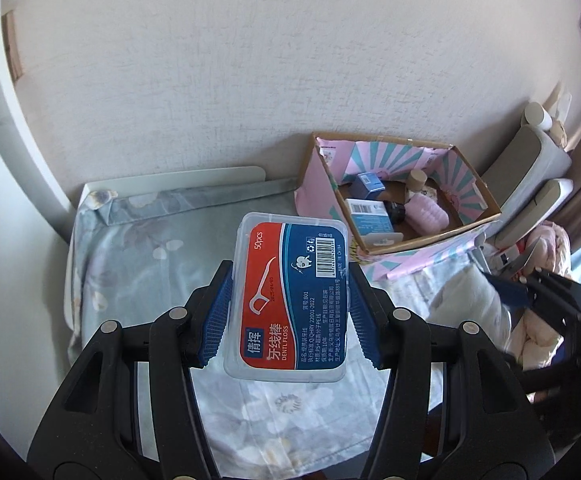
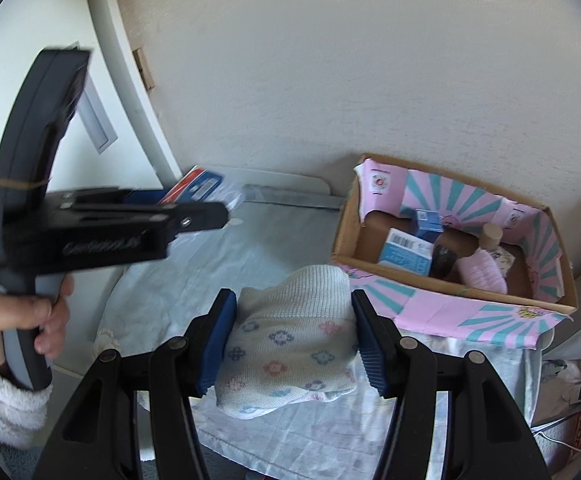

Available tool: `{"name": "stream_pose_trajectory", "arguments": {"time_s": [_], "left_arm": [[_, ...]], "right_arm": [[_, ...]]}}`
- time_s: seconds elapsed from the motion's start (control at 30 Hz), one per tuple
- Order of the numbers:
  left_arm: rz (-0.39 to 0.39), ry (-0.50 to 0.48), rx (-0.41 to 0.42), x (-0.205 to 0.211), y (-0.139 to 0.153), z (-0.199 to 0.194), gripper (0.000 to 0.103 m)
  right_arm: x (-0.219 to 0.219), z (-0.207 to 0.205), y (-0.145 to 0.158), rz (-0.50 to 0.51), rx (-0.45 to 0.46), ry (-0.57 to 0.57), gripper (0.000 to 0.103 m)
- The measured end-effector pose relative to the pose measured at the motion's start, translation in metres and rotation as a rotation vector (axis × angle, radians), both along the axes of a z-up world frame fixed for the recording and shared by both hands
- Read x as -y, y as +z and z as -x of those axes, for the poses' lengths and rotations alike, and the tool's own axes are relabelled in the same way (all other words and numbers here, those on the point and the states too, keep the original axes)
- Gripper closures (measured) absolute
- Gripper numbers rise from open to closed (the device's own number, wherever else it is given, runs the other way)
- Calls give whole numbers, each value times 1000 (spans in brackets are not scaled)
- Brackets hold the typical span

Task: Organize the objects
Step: 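Lift the floss case and sock and carry both over the cardboard box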

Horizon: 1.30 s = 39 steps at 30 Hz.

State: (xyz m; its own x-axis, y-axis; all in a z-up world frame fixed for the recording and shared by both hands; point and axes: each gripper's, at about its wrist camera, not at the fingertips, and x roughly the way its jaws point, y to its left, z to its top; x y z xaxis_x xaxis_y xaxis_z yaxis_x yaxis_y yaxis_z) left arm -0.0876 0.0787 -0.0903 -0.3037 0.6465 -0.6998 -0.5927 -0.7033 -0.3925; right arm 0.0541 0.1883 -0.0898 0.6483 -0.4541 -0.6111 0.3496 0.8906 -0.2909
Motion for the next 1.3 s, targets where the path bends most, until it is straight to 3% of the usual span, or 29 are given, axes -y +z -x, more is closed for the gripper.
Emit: {"name": "stream_pose_trajectory", "arguments": {"time_s": [0.67, 1.3], "left_arm": [[-34, 18, 6, -52, 18, -40, 52], [-39, 18, -9, -122, 32, -33, 52]], "right_arm": [[74, 51, 37, -30, 13, -96, 49], [137, 68, 66, -30, -7, -120, 49]]}}
